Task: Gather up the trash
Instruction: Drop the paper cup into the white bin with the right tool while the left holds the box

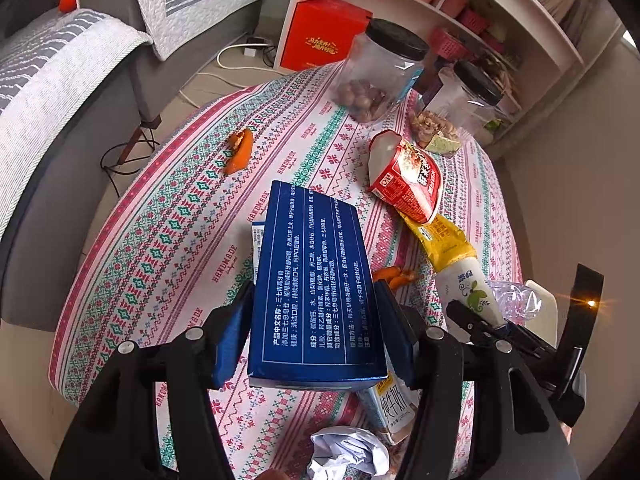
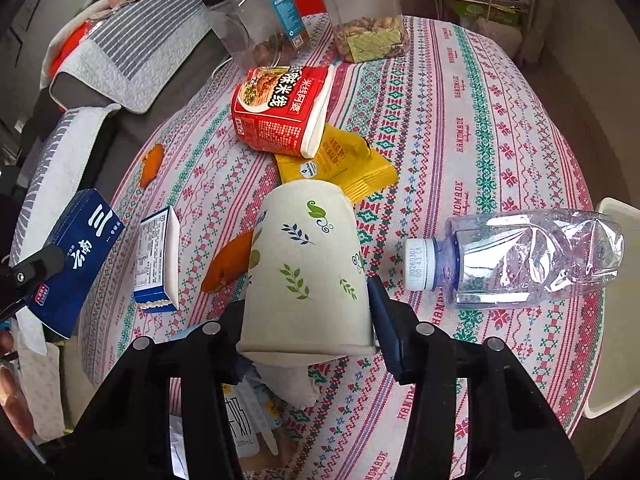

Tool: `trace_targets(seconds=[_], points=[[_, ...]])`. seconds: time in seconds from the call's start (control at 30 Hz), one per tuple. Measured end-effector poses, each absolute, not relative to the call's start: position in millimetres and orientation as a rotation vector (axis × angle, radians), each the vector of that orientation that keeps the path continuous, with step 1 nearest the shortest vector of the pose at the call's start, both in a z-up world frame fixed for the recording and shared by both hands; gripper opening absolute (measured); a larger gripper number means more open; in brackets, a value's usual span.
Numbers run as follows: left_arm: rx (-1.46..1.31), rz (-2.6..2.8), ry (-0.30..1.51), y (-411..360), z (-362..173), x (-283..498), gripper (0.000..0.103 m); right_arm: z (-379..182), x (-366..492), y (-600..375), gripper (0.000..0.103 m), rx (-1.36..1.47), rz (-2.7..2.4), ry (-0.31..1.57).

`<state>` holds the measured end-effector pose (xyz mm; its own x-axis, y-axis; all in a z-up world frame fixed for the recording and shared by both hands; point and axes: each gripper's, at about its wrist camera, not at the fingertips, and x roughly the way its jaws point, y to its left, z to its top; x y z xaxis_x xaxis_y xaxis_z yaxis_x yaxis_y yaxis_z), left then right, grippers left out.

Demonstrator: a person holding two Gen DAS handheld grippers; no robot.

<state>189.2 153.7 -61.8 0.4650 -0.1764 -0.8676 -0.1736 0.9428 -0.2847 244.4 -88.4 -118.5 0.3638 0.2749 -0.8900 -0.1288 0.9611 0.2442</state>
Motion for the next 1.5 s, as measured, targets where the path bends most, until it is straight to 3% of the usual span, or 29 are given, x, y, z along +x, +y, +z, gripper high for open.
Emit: trace_targets(seconds=[0.67,1.3,1.5], points=[[-0.346,-0.108,1.040,100,-51,200,0.059,-69,221,-153,0.048,0.232,0.242,1.008],[-0.319,-0.283,1.025,13,-48,209,0.059,-58,201,-297,0.052,0.384,-0.176,0.911],[-0.270,-0.390,0.998,-40,-40,204,0.059,-47,186,-339,0.058,0.376,-0.354,0.870]])
